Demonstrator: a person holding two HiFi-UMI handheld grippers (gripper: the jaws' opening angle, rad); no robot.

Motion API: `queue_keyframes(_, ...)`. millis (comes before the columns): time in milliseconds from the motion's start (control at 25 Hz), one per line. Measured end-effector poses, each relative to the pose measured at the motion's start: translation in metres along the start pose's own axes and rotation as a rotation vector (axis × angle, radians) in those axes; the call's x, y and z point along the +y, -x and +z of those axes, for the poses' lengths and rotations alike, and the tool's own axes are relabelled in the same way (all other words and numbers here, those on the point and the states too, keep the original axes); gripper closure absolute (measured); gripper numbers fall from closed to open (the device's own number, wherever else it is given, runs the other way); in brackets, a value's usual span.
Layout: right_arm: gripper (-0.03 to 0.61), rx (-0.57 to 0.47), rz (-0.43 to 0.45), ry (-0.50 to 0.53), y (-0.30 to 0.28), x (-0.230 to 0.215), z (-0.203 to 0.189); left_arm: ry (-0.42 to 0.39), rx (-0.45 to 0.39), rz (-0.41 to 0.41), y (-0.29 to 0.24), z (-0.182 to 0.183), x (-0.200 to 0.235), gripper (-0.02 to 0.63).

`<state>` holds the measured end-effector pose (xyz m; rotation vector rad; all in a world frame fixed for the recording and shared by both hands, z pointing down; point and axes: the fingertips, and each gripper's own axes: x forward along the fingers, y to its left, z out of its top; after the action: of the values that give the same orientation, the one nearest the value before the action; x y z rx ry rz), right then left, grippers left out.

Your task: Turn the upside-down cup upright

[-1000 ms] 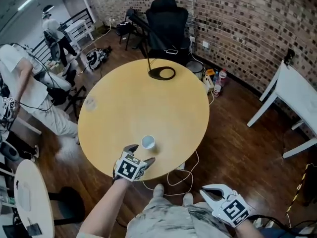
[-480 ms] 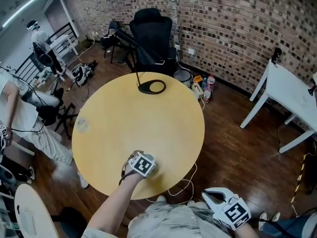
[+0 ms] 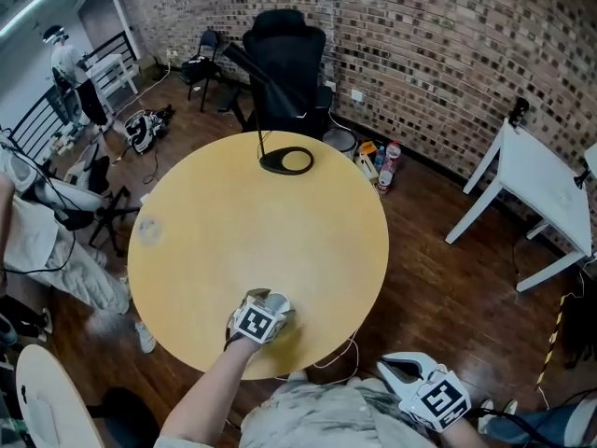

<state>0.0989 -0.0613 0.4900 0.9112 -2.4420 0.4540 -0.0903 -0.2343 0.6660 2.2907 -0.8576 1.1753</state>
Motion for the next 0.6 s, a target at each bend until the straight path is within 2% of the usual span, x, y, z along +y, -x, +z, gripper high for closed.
queue_keyframes(120, 0.575, 0.012, 0.007, 0.015, -0.013, 0.006, 0.013, 0.027, -0.089, -0.022, 0.01, -0.012, -0.001, 0.242)
queue_keyframes(240, 0.575, 0.024, 0.03, 0.034, -0.03, 0.018, 0.023, 0.01, -0.124, -0.017, 0.021, -0.038, 0.002, 0.244)
queue_keyframes(320, 0.575, 0.038, 0.054, 0.053, -0.038, 0.024, 0.022, 0.001, -0.118, -0.026, 0.022, -0.056, 0.002, 0.245)
queue_keyframes(440, 0.575, 0.05, 0.045, 0.072, -0.046, 0.027, 0.035, -0.014, -0.091, -0.041, 0.018, -0.08, 0.002, 0.256)
queue_keyframes(600, 0.575, 0.054, 0.06, 0.098, -0.057, 0.035, 0.05, -0.065, -0.02, -0.037, 0.012, -0.105, 0.012, 0.262)
